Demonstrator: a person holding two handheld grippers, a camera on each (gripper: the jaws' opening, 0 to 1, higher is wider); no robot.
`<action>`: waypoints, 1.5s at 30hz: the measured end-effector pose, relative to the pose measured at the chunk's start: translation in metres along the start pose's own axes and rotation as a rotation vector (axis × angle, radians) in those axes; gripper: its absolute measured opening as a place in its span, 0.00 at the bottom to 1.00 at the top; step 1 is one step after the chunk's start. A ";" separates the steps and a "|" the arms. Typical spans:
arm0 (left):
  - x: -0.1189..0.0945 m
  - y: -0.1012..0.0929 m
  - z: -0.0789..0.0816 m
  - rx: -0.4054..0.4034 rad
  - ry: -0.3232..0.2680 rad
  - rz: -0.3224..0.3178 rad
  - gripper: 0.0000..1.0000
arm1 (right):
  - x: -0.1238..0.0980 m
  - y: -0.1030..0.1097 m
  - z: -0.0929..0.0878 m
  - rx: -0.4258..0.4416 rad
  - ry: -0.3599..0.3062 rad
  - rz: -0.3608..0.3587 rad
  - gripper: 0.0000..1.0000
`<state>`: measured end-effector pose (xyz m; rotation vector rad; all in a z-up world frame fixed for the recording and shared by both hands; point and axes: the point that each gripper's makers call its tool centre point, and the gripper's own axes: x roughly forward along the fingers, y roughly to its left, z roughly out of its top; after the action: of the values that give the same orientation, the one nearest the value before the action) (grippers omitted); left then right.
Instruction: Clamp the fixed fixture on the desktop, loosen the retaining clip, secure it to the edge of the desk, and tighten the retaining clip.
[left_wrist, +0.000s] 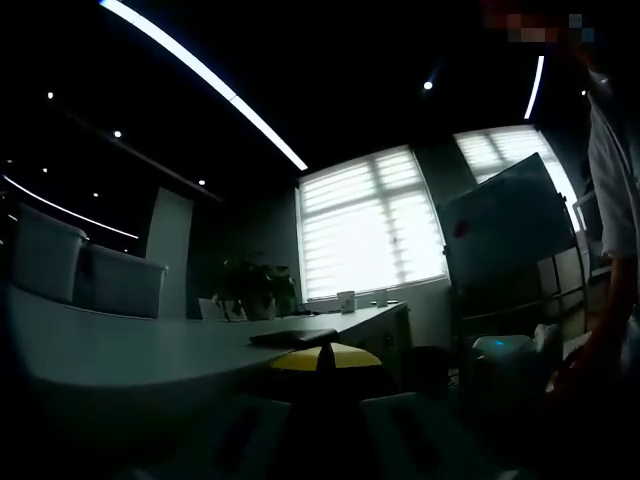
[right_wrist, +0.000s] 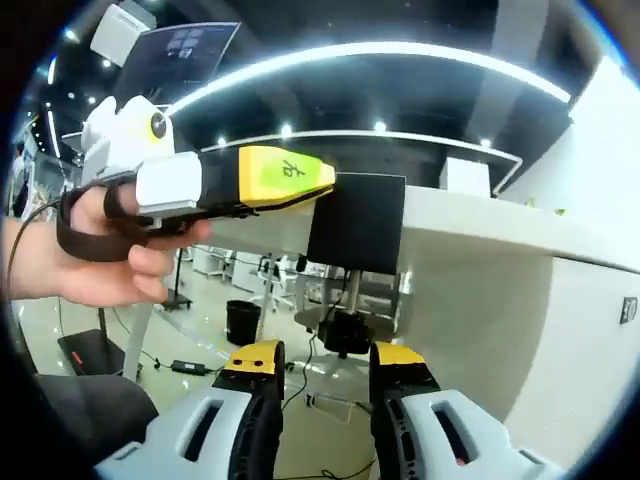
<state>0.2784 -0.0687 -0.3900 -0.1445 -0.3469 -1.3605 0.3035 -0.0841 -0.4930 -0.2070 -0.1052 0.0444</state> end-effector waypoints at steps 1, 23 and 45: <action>0.000 0.000 0.000 0.008 0.005 0.001 0.01 | -0.002 -0.003 -0.002 0.035 -0.001 -0.042 0.36; 0.001 0.003 -0.001 0.014 0.007 -0.001 0.01 | 0.034 -0.024 0.008 0.066 -0.012 -0.207 0.35; -0.001 0.006 -0.001 0.014 0.005 -0.001 0.01 | 0.039 -0.010 0.005 -0.010 -0.046 0.229 0.25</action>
<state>0.2845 -0.0667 -0.3903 -0.1292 -0.3521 -1.3586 0.3417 -0.0908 -0.4822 -0.2272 -0.1268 0.2768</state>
